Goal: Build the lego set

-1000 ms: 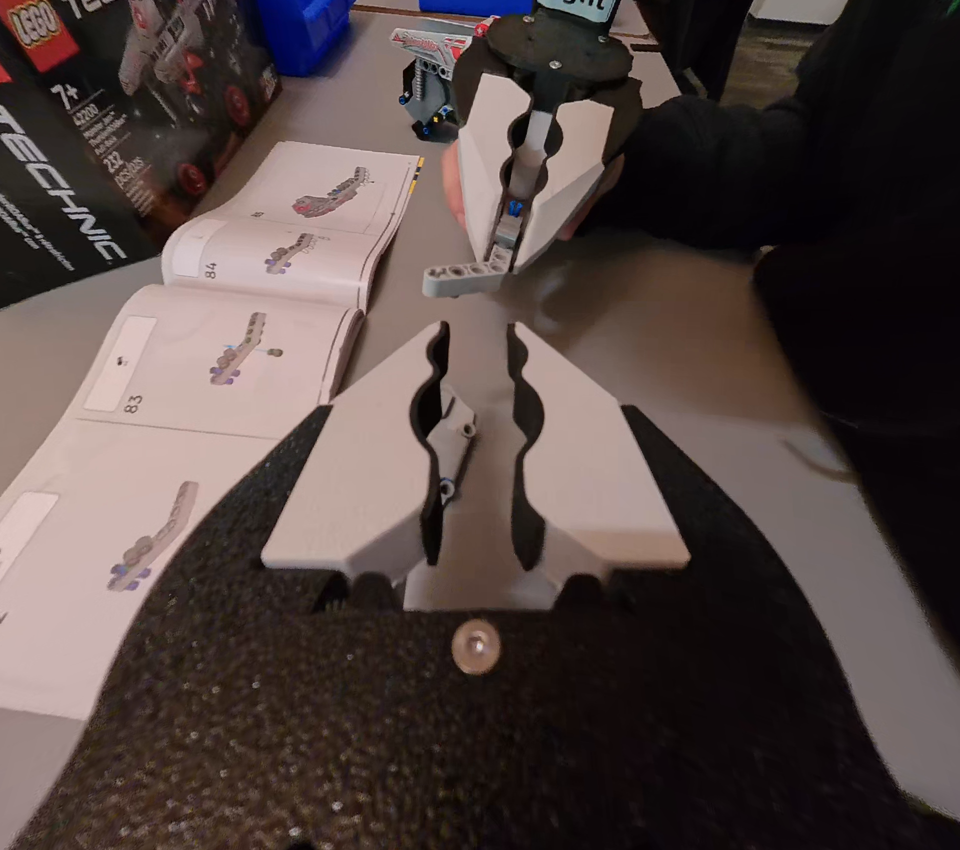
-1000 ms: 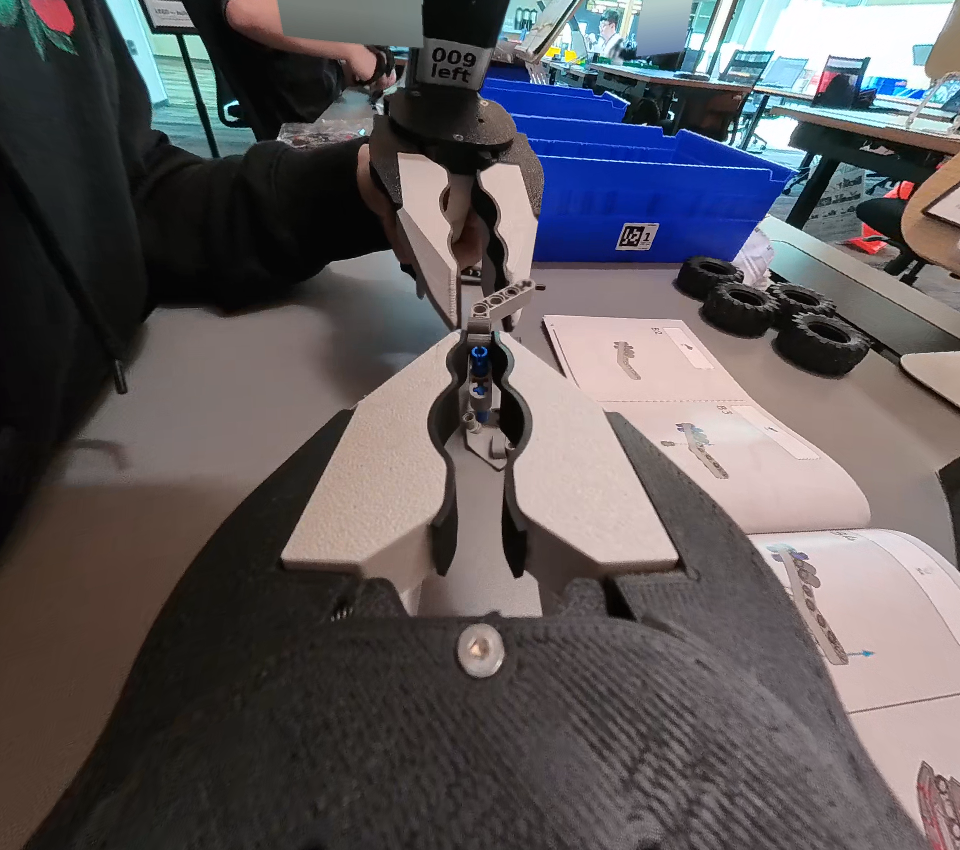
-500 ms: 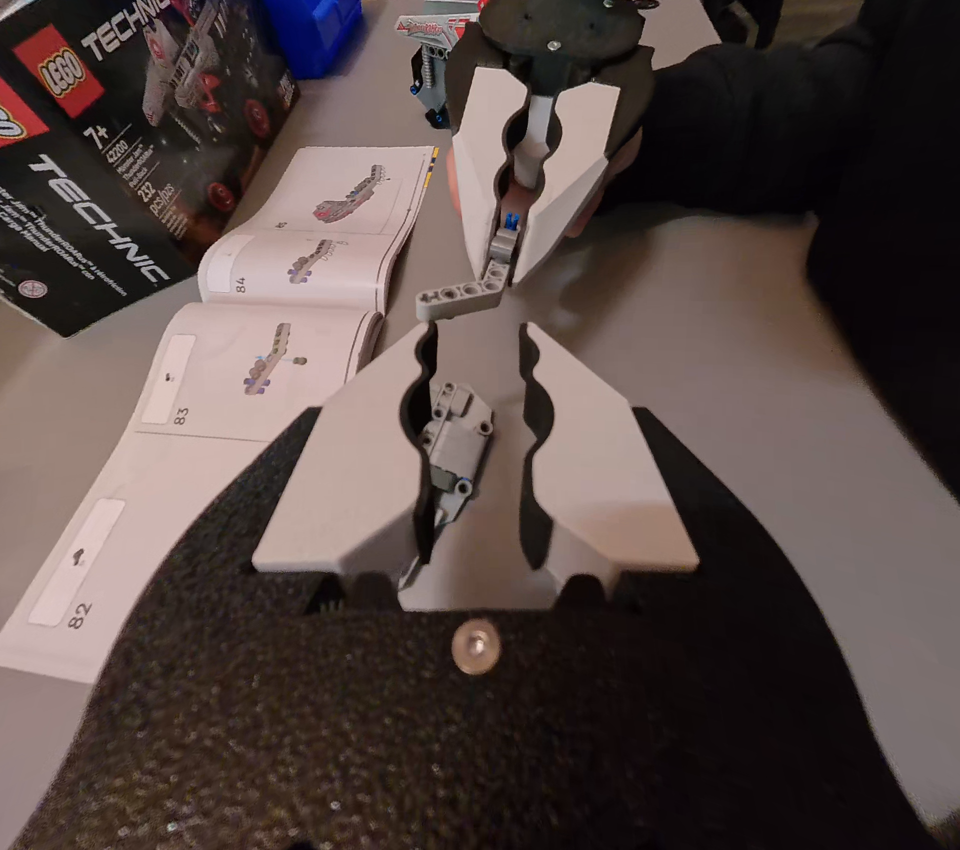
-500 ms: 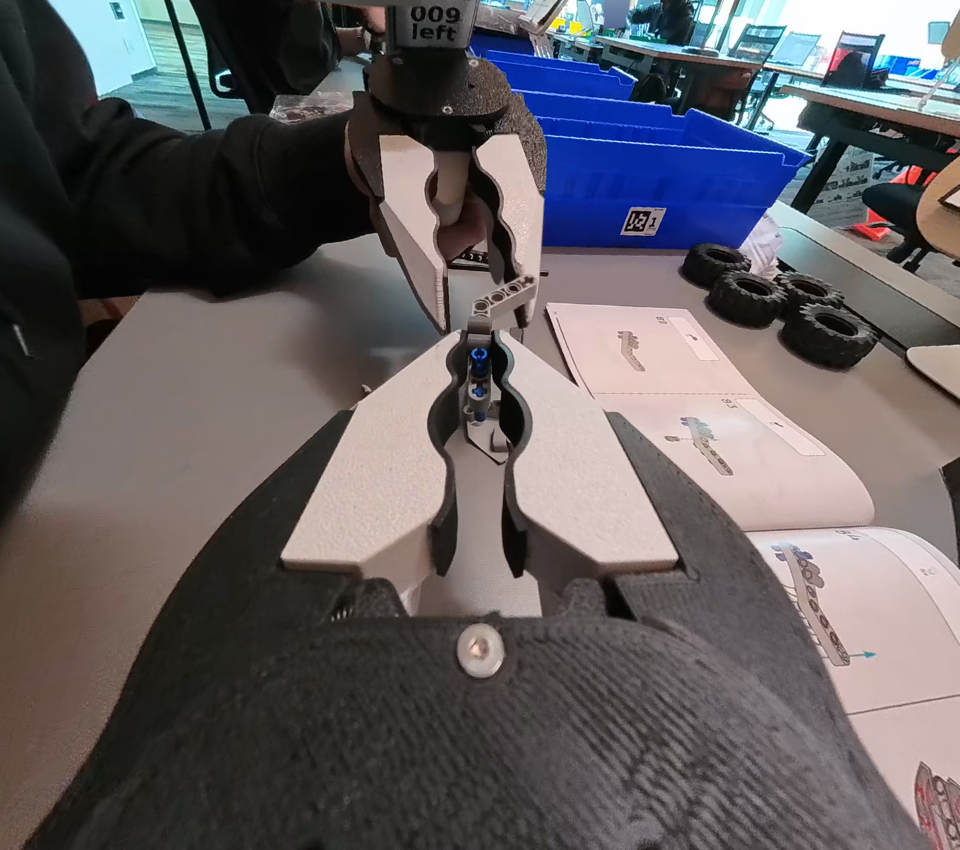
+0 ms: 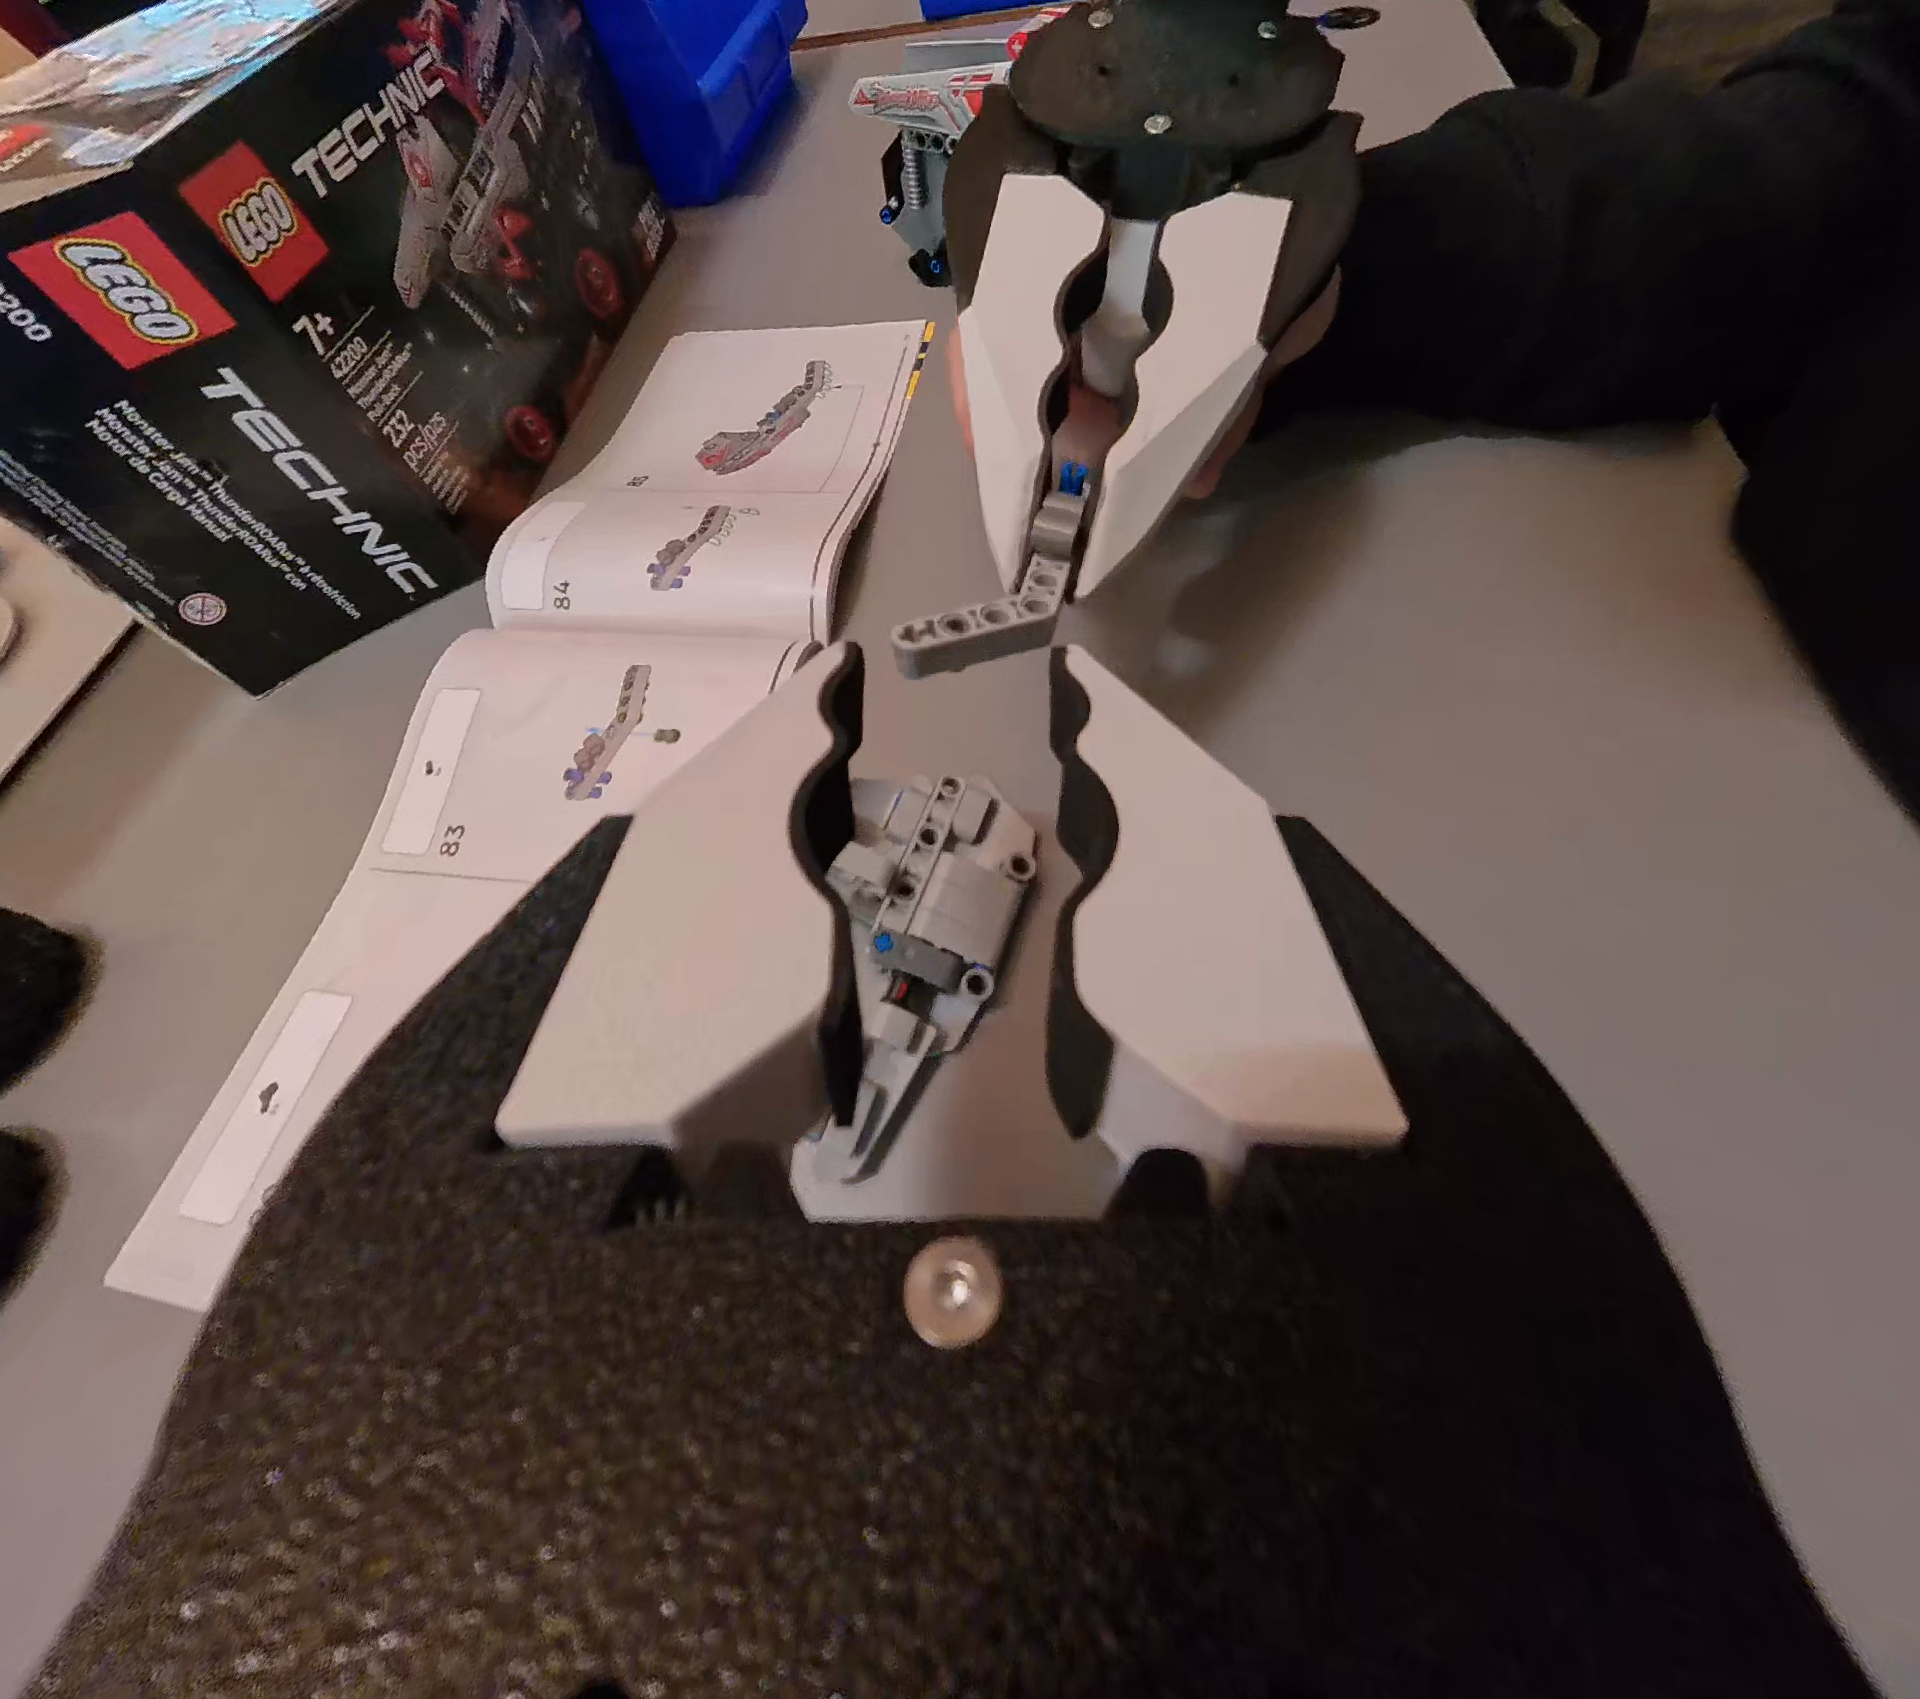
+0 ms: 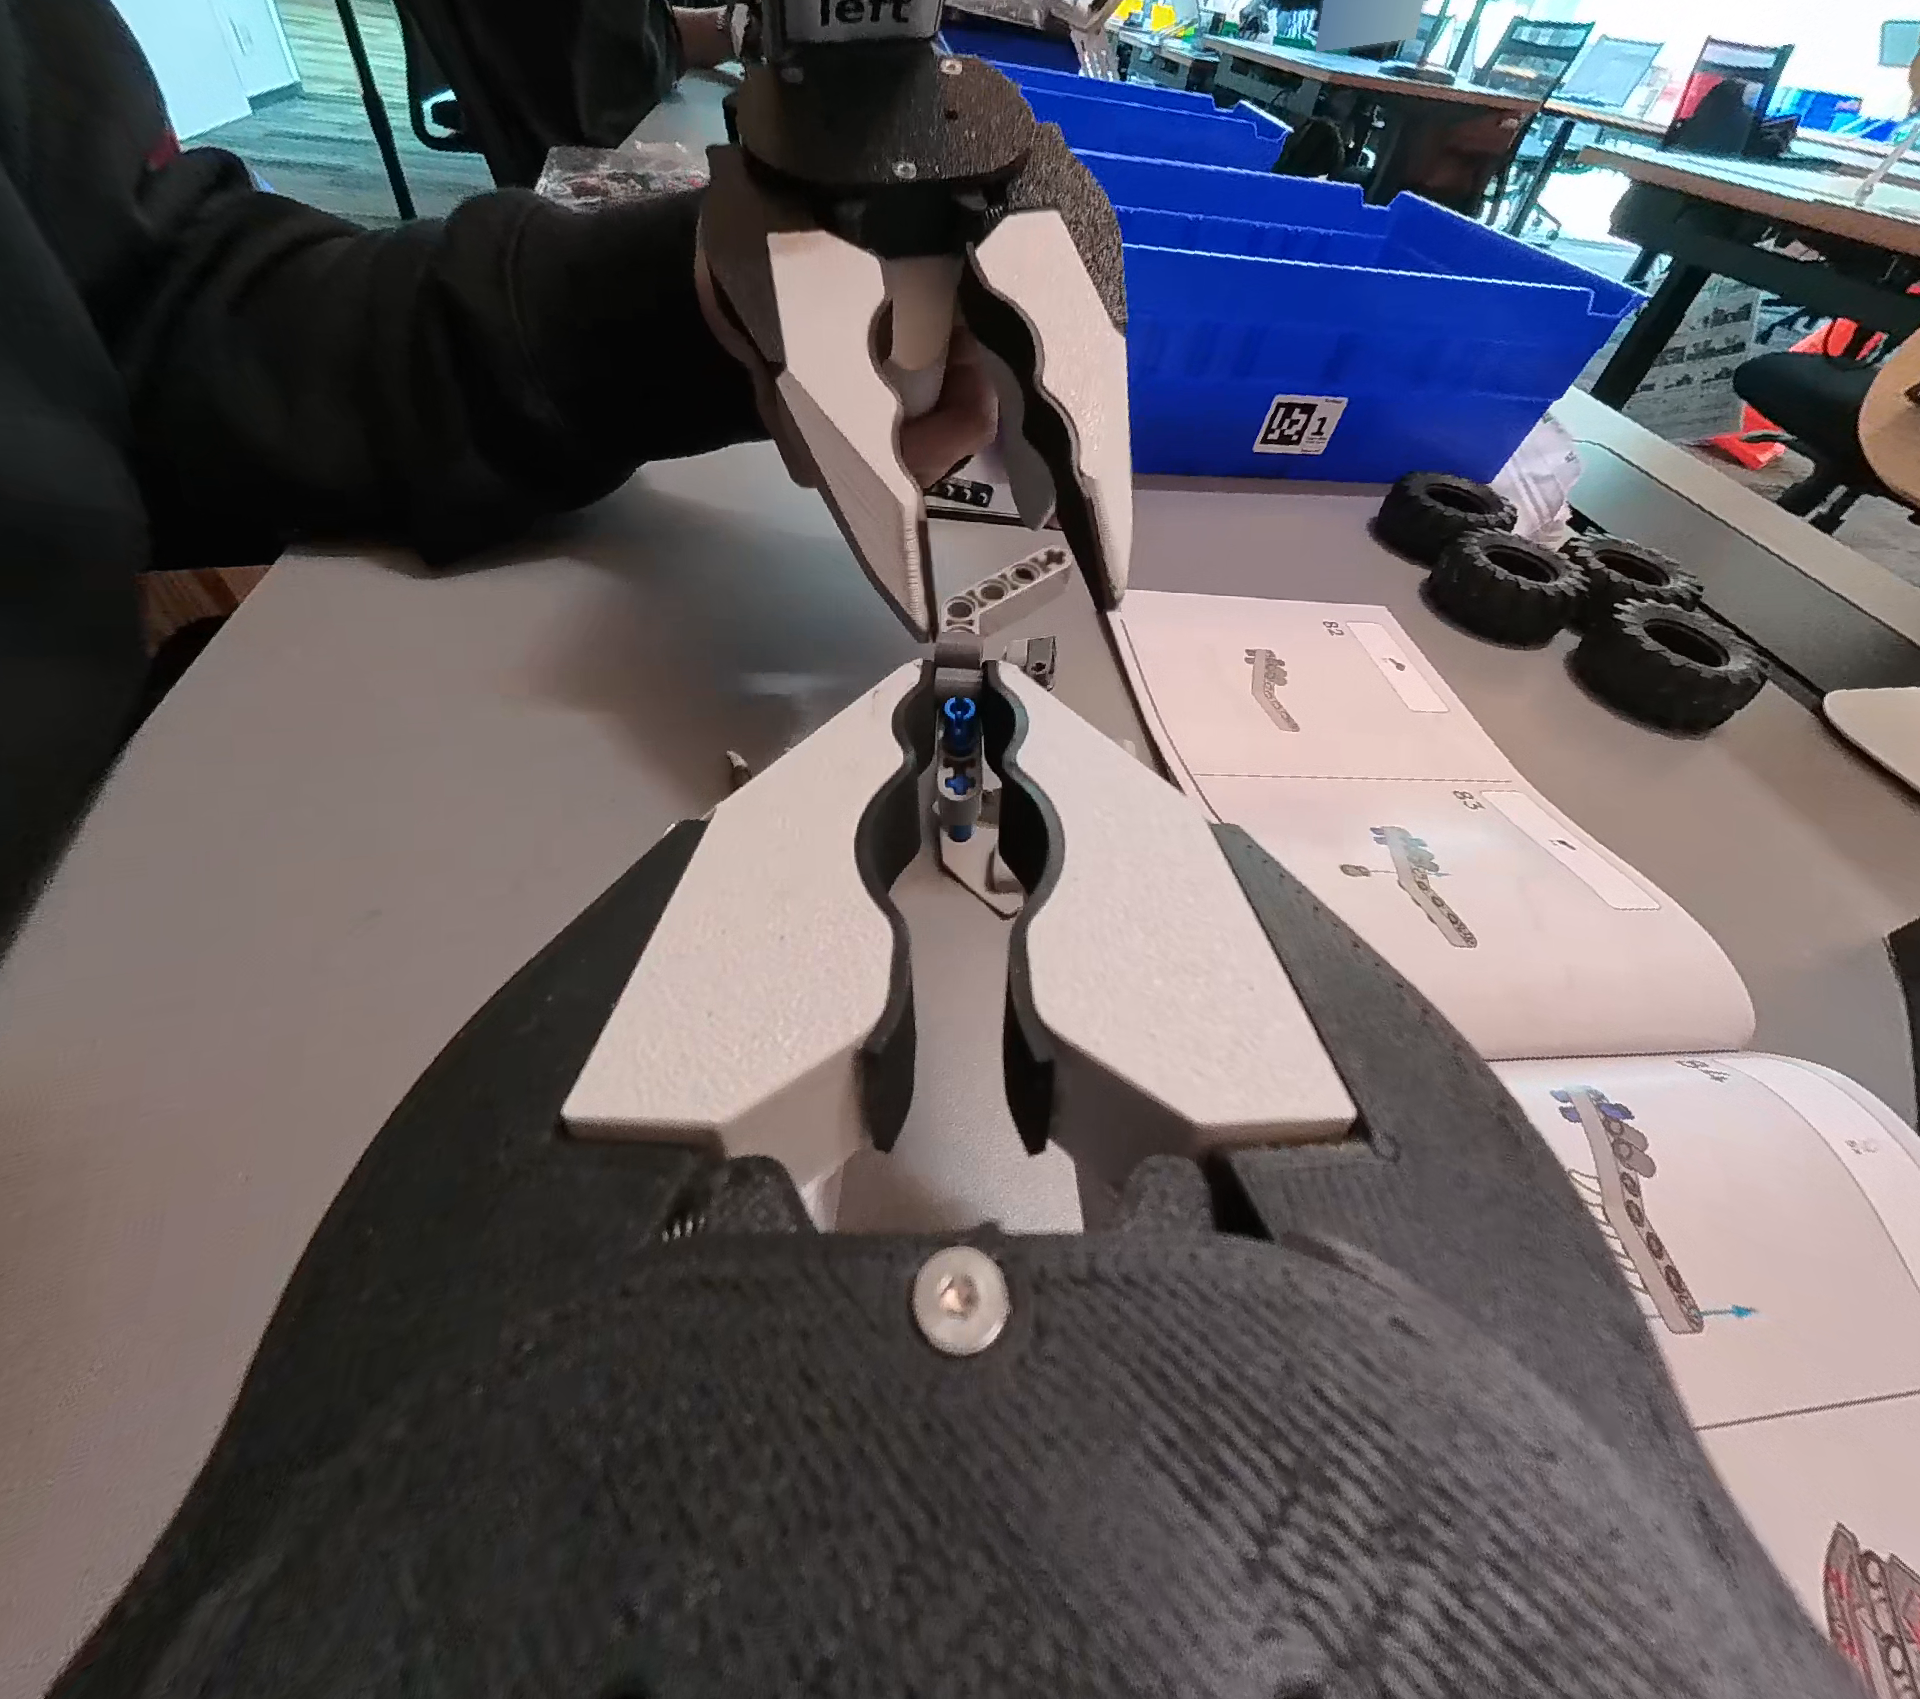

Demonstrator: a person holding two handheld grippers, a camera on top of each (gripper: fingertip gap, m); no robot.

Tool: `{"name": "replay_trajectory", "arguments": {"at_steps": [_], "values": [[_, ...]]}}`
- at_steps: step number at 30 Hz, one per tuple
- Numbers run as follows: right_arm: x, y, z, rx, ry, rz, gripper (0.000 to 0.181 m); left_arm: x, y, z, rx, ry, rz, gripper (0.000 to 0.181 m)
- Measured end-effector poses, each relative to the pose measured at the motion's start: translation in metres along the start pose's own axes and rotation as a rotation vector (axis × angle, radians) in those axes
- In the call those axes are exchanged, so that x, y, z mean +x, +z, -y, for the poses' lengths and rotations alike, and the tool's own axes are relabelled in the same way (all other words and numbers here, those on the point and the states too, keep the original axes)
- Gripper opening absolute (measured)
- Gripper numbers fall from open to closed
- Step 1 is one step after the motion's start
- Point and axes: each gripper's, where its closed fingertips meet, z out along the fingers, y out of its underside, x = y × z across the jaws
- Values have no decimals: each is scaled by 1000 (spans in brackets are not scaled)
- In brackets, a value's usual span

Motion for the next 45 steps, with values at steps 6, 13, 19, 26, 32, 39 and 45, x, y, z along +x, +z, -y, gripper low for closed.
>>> {"name": "replay_trajectory", "arguments": {"at_steps": [6,13,19,26,32,39,45], "values": [[3,0,0,2,15,-16,5,-2,-2,1,19,-12,4,30],[4,-1,1,7,26,-14,5,0,2,-5,-1,-20,-18,29],[3,1,-1,-8,28,-1,5,0,2,-7,5,-26,-23,29],[-1,3,-4,-31,25,28,6,-1,1,-7,14,-25,-26,28],[0,1,-1,-11,52,46,5,2,2,-4,47,-39,-49,28],[-3,1,0,-5,36,57,5,9,4,0,37,-5,-64,28],[-5,2,-2,-15,-11,37,5,11,5,2,44,9,-70,28]]}}
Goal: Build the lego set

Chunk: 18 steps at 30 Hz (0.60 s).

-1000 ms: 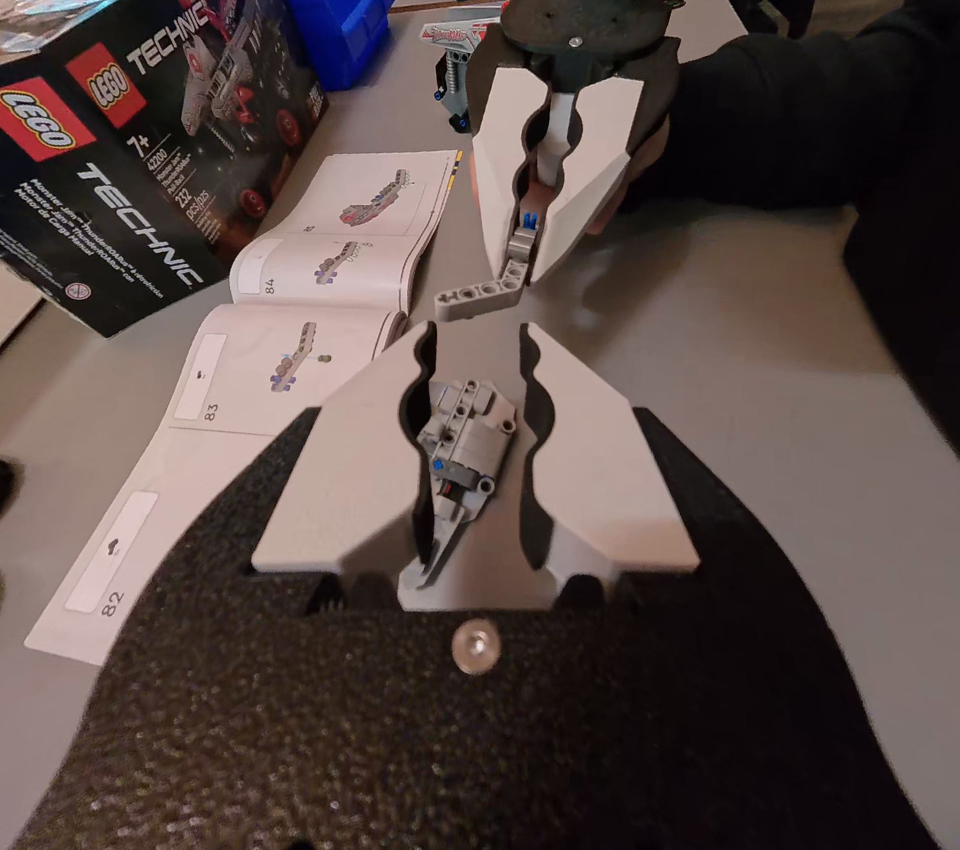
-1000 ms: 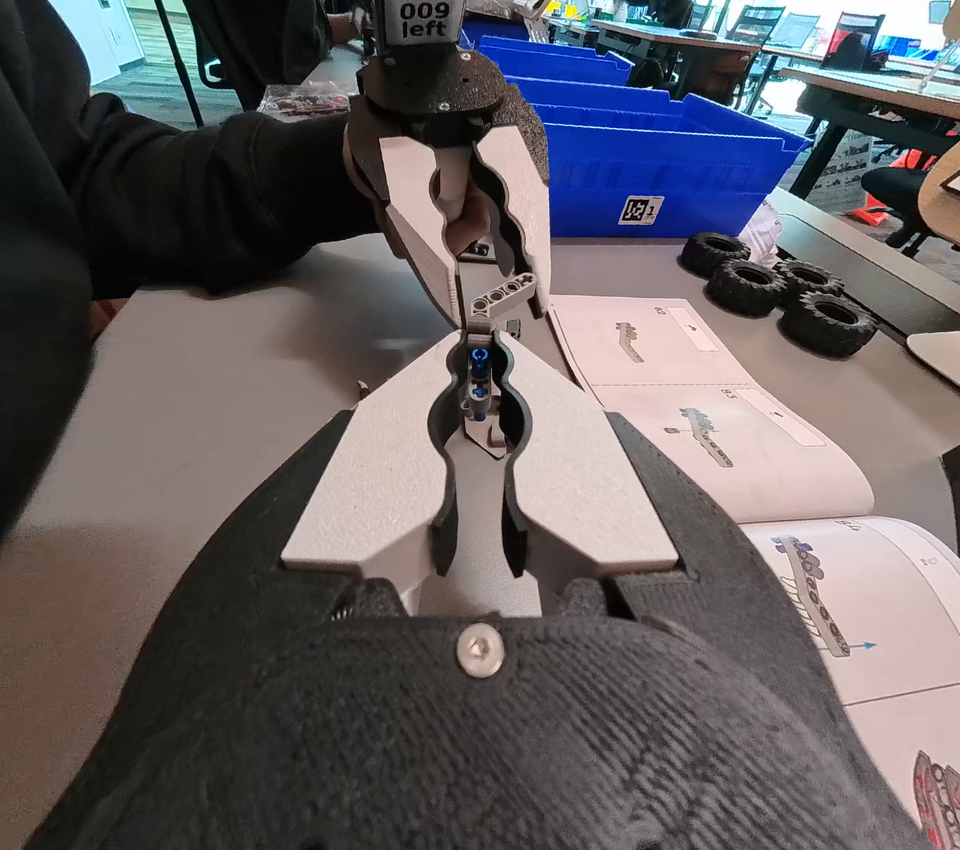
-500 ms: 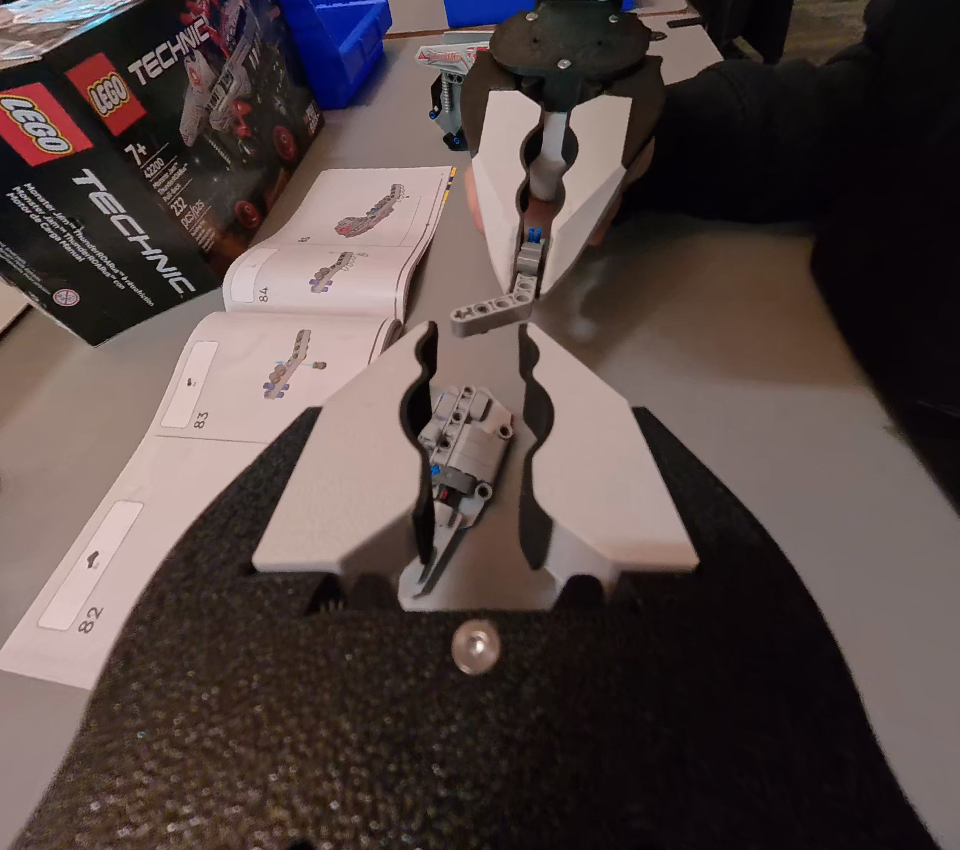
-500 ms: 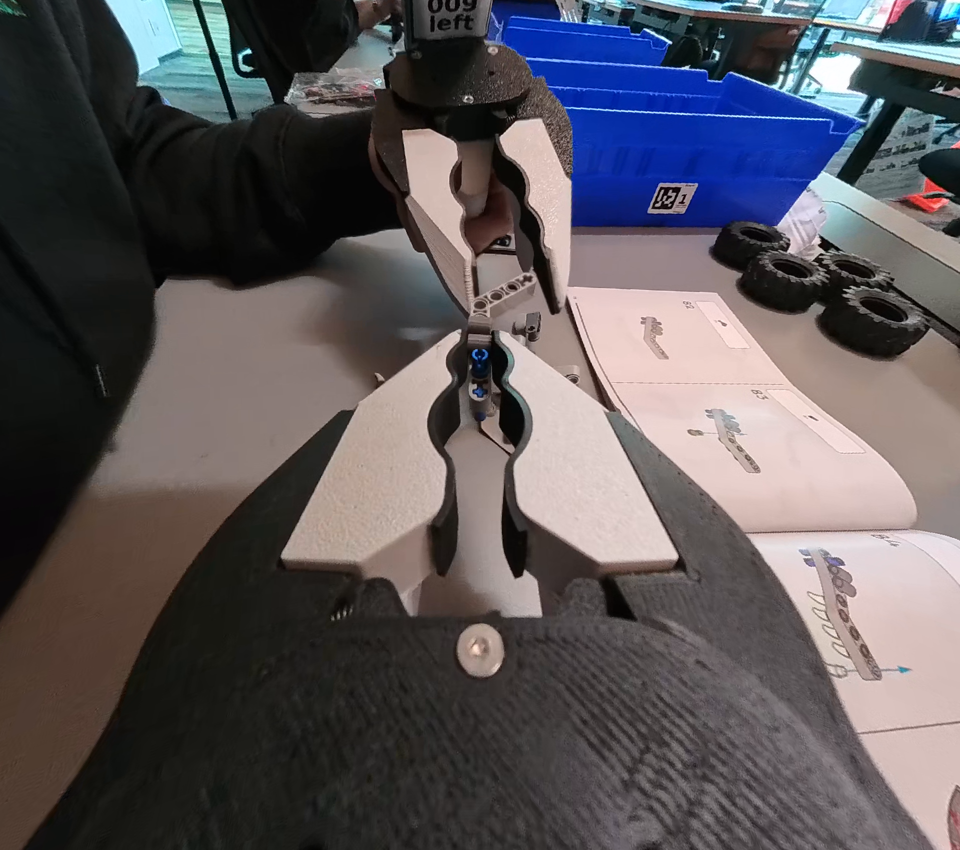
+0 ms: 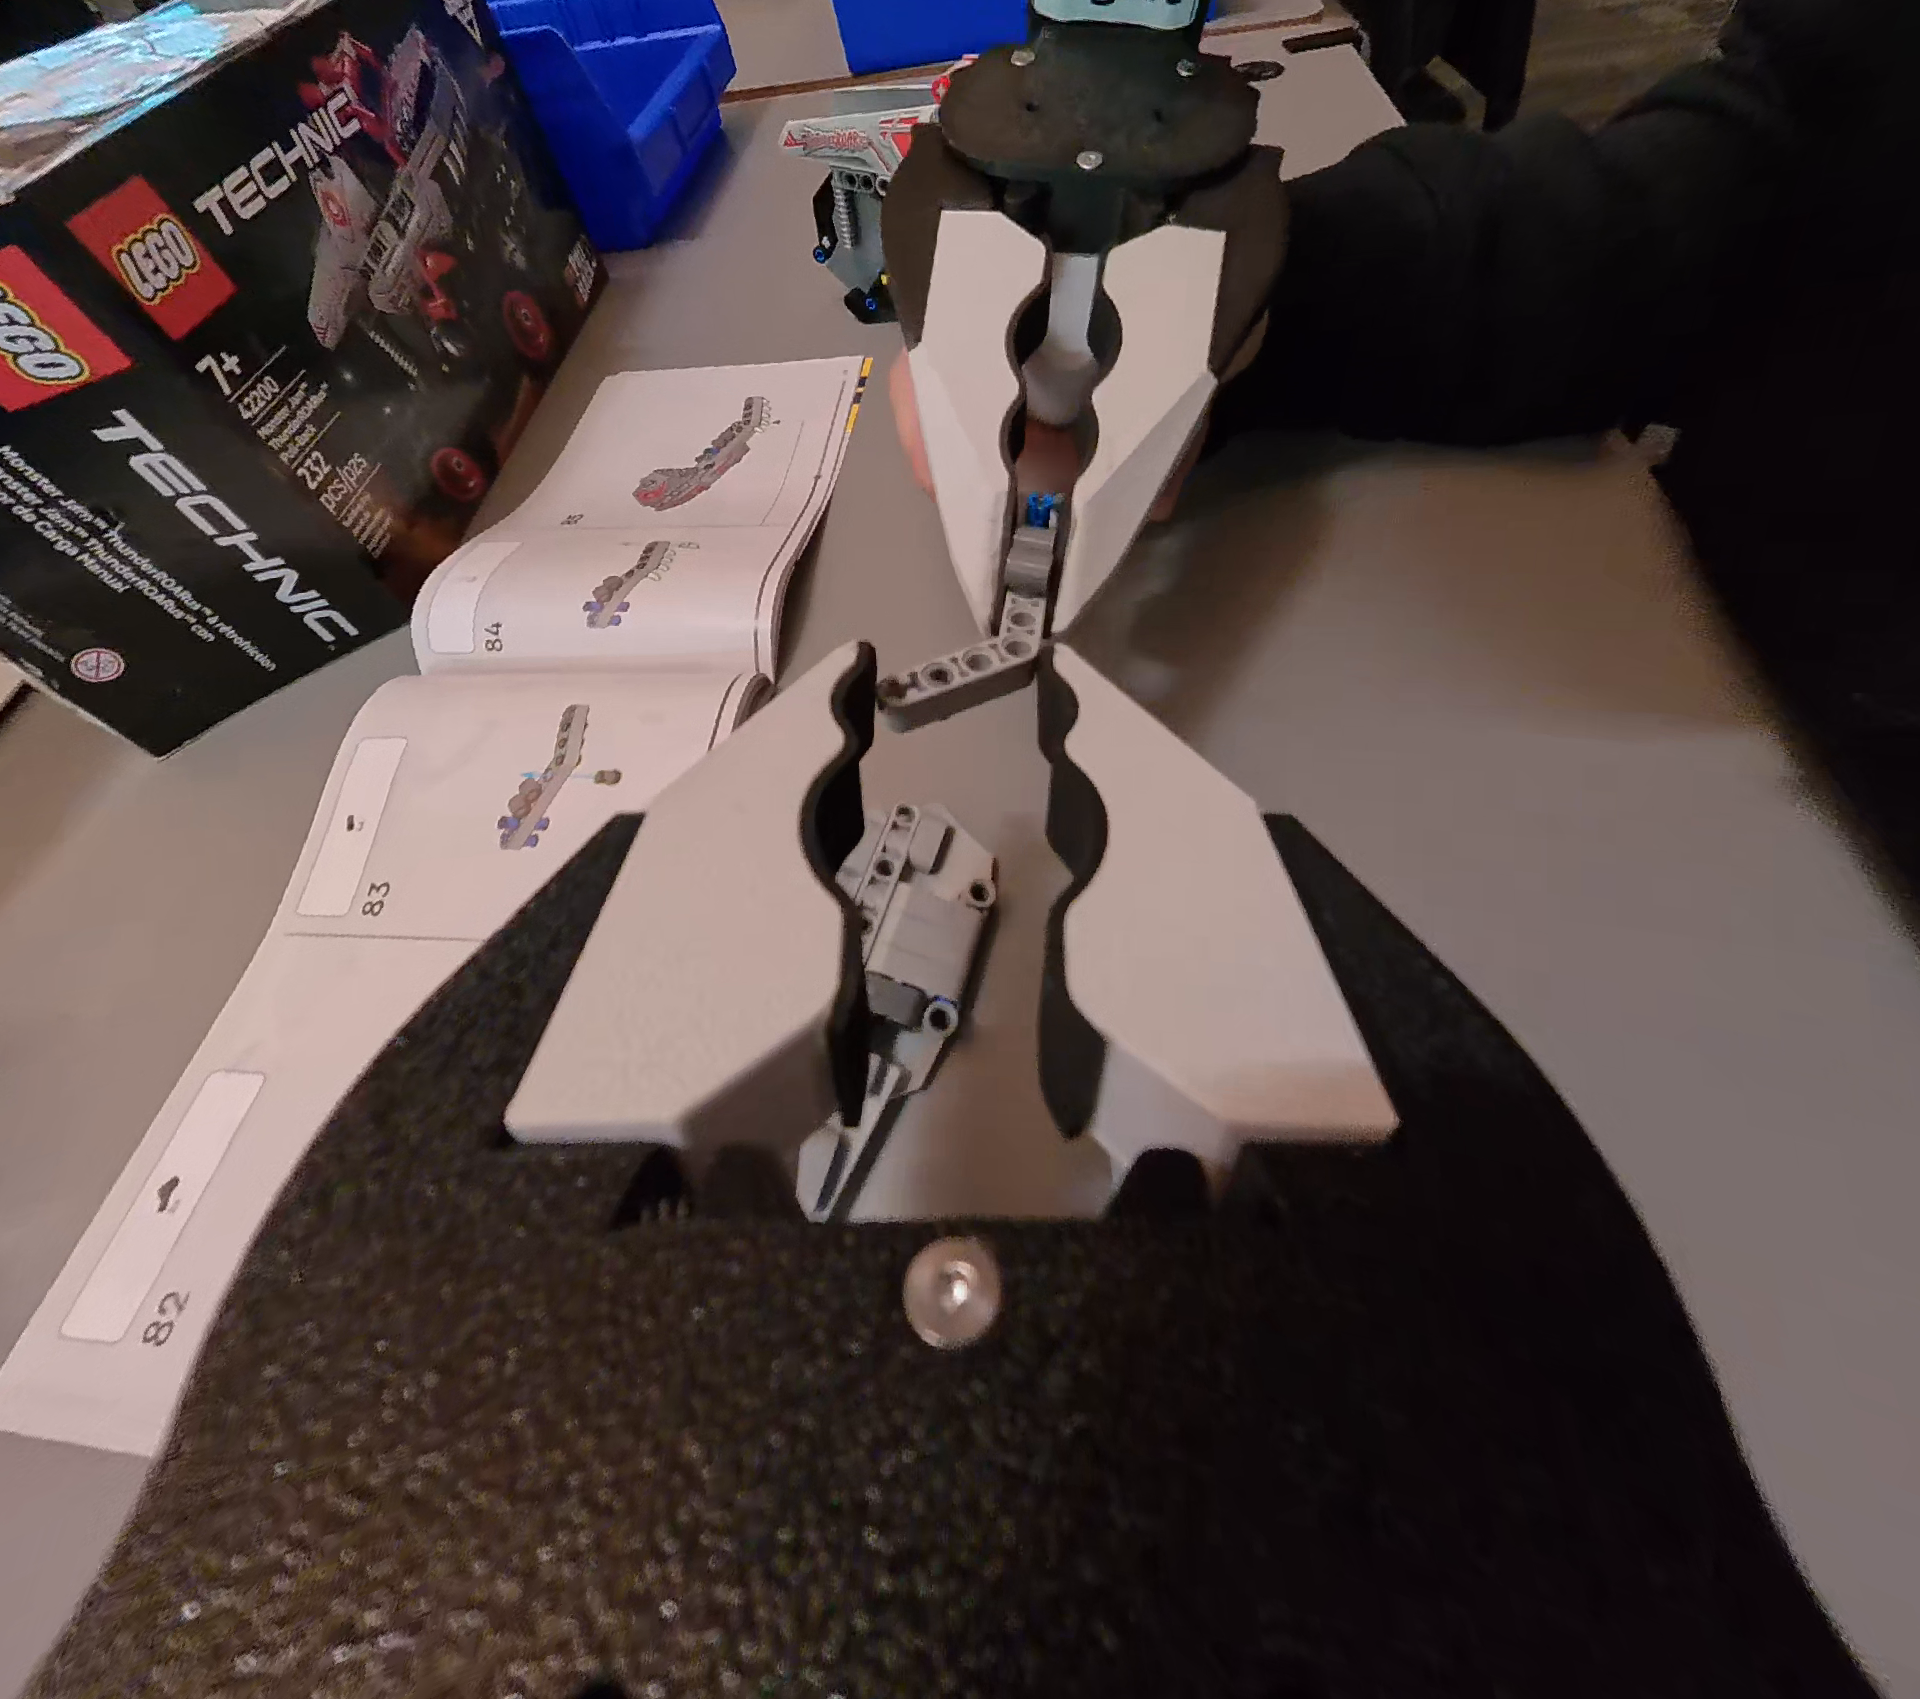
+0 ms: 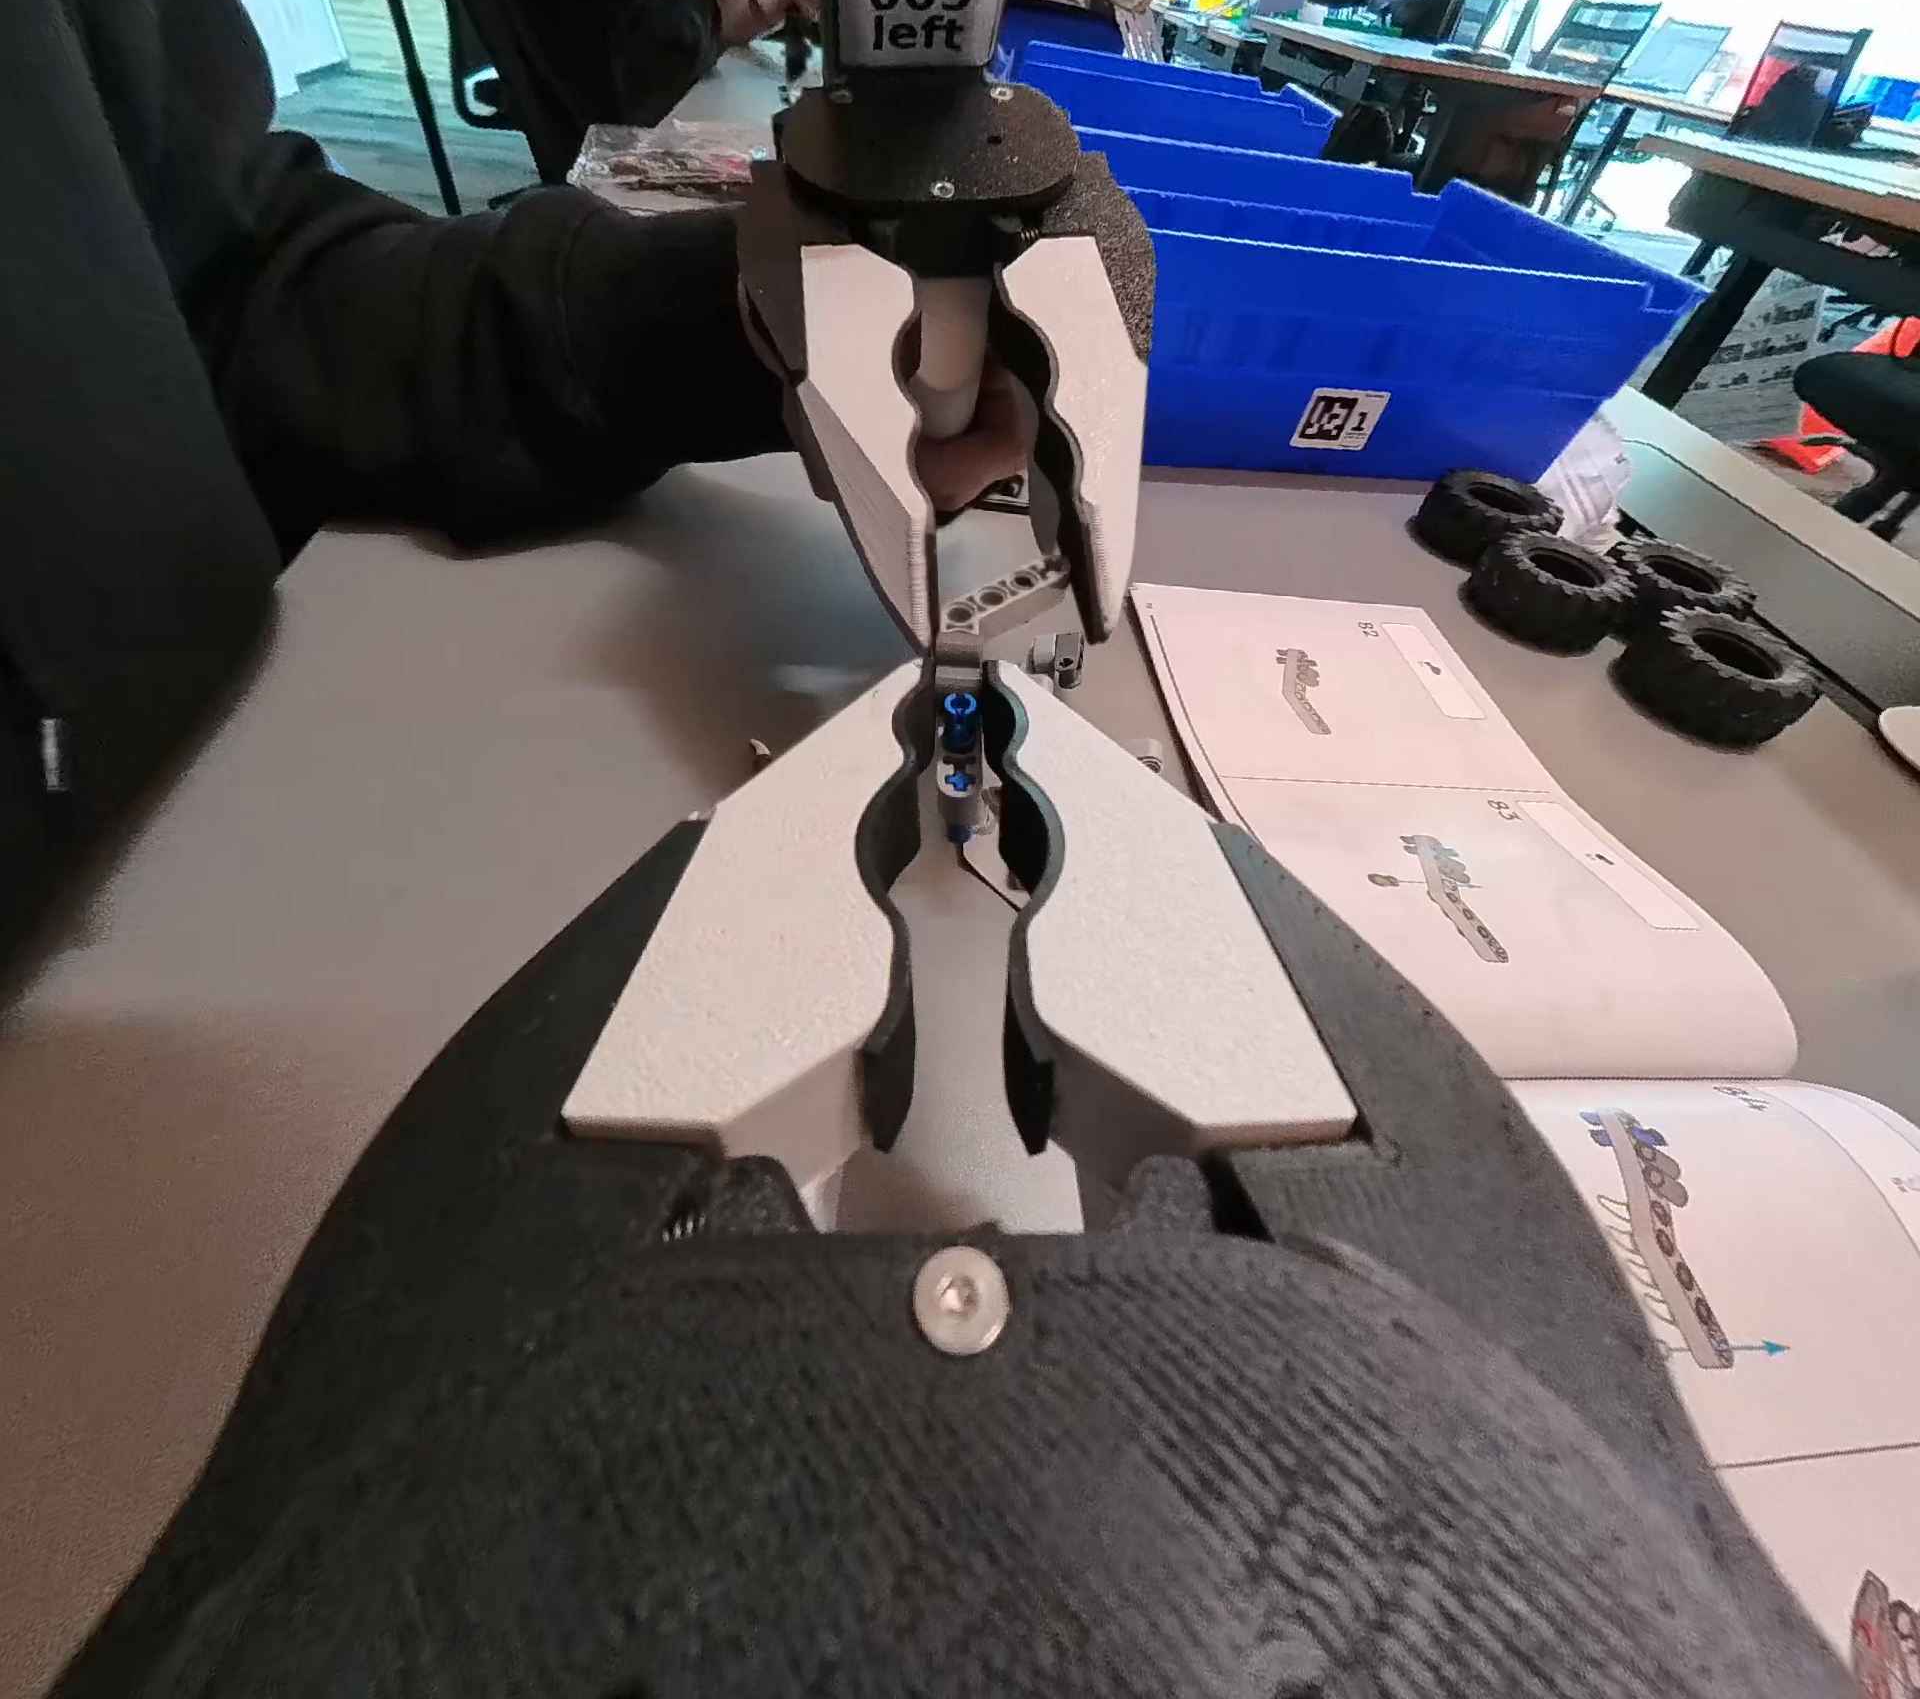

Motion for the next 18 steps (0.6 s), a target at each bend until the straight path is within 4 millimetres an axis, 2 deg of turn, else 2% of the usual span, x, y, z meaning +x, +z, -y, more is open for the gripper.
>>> {"name": "replay_trajectory", "arguments": {"at_steps": [8,15,18], "values": [[1,-3,4,29,-27,-28,5,1,-8,10,54,-3,-10,30],[5,-6,7,60,-14,-55,5,-6,-3,13,54,24,56,36],[2,-6,10,78,-21,-47,6,-3,0,15,62,29,48,36]]}}
